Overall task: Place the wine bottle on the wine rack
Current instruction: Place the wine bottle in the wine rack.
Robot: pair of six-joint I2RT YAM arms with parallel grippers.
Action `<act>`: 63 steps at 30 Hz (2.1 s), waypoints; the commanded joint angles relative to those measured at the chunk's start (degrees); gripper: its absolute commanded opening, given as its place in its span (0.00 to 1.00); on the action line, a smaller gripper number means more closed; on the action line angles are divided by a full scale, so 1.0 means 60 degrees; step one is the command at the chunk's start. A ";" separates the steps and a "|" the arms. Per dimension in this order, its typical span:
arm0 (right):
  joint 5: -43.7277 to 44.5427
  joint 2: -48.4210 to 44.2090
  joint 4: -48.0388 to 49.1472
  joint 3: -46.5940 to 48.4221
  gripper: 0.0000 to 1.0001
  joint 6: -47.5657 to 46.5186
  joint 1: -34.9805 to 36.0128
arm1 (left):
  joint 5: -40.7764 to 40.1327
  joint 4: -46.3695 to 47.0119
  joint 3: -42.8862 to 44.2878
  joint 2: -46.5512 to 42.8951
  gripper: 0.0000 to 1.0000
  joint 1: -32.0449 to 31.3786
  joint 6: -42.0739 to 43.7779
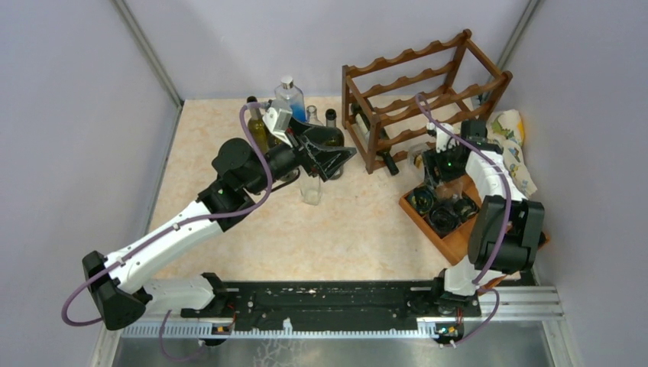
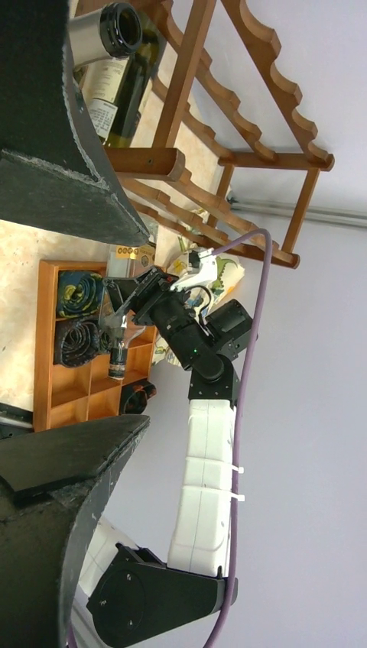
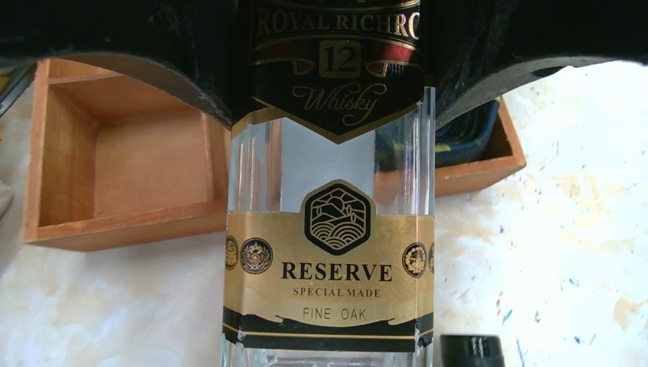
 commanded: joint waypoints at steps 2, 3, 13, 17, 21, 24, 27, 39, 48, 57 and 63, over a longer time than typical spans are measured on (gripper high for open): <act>-0.0239 -0.0081 0.1779 0.0862 0.00 0.0489 0.0161 | -0.0318 0.0044 -0.0078 -0.0231 0.87 0.0008 0.0259; -0.0273 -0.0045 0.1905 0.0855 0.00 0.0563 0.0200 | -0.0323 0.0032 -0.0077 -0.0228 0.87 0.0008 0.0272; -0.0476 0.0495 0.3109 0.0666 0.00 0.1187 0.0356 | -0.0385 -0.0029 0.0030 -0.0165 0.87 0.0008 0.0249; -0.0419 0.0740 0.3397 0.0749 0.00 0.1388 0.0444 | -0.0438 -0.0032 0.0029 -0.0165 0.87 0.0008 0.0188; -0.0271 0.1021 0.3537 0.0944 0.00 0.1401 0.0642 | -0.0440 -0.0032 0.0028 -0.0163 0.87 0.0008 0.0129; -0.0161 0.1267 0.3681 0.1058 0.03 0.1517 0.0782 | -0.0427 -0.0030 0.0022 -0.0160 0.88 0.0008 0.0071; 0.0019 0.1406 0.3890 0.1071 0.11 0.1686 0.0895 | -0.0439 -0.0027 0.0008 -0.0171 0.88 0.0007 0.0026; 0.0612 0.1269 0.3988 0.0935 0.63 0.1717 0.0982 | -0.0413 0.0009 -0.0013 -0.0169 0.88 0.0008 -0.0048; 0.0739 0.0398 0.4139 0.0404 0.76 0.1785 0.0972 | -0.0340 0.0105 -0.0073 -0.0153 0.88 0.0008 -0.0048; 0.0522 -0.0648 0.3530 0.0125 0.80 0.1614 0.0891 | -0.0397 0.0097 -0.0191 -0.0325 0.88 0.0008 -0.0034; -0.0100 -0.1881 0.1966 -0.0258 0.80 0.0793 0.0485 | -0.0430 0.0141 -0.0322 -0.0453 0.88 0.0008 -0.0008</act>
